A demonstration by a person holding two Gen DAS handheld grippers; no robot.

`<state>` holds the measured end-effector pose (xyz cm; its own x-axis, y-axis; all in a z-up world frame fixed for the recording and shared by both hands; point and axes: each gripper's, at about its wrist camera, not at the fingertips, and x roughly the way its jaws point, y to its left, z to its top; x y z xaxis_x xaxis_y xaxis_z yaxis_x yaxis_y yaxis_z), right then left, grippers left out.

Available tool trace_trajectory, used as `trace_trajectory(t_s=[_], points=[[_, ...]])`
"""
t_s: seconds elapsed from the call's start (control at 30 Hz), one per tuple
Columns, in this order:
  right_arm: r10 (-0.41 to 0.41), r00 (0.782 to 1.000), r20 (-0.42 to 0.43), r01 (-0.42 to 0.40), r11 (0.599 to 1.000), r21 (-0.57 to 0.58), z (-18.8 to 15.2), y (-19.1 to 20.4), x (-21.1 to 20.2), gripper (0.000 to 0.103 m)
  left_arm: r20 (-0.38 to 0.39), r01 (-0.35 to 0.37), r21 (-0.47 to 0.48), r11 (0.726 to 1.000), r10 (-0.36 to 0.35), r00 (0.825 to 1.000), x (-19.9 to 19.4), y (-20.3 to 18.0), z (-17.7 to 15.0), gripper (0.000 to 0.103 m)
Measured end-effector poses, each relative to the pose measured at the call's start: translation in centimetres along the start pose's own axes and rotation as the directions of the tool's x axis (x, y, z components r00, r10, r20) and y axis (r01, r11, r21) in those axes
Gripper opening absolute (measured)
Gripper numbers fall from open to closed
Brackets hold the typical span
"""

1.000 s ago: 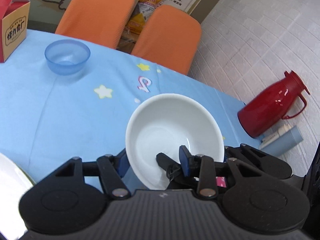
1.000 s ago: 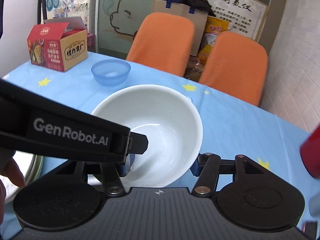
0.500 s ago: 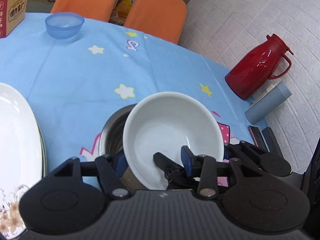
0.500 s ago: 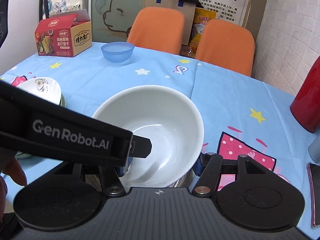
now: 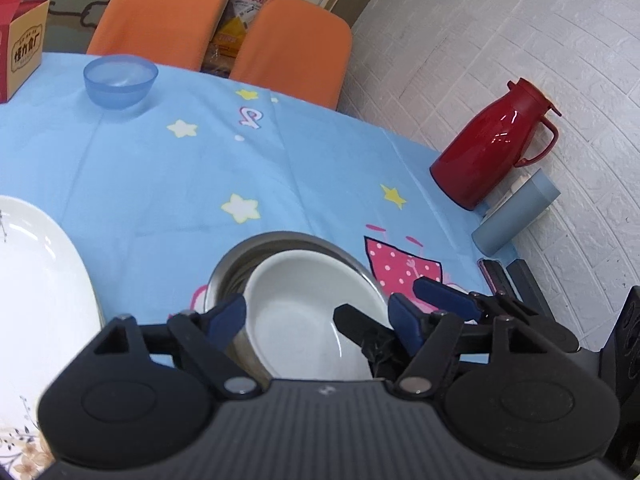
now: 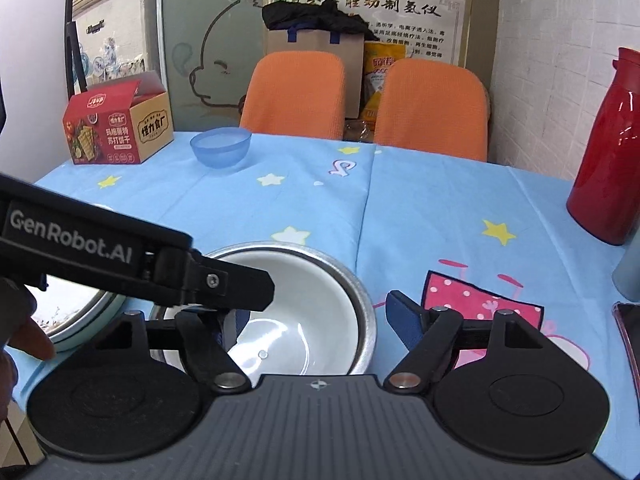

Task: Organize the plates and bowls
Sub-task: 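Carry the white bowl with the right tool into the steel bowl, release, then move the right tool to the blue plastic bowl and grip its rim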

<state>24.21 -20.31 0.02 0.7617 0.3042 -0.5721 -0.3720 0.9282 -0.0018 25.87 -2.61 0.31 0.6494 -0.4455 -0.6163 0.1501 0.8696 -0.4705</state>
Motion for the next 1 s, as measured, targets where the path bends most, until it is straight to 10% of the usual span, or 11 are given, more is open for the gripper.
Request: trace_trajectory(t_s=[0.5,1.0], points=[[-0.023,1.000,-0.020,0.025,0.997,0.078,-1.8,-1.9,-0.6,0.103,0.033,-0.035,0.064,0.997,0.033,0.999,-1.1,0.4,0.6,0.072],[0.073,0.997,-0.030,-0.070,0.995,0.072,4.5,-1.6,3.1,0.103,0.087,-0.103,0.053,0.993,0.098,0.991,-2.0,5.6,5.4,0.073]])
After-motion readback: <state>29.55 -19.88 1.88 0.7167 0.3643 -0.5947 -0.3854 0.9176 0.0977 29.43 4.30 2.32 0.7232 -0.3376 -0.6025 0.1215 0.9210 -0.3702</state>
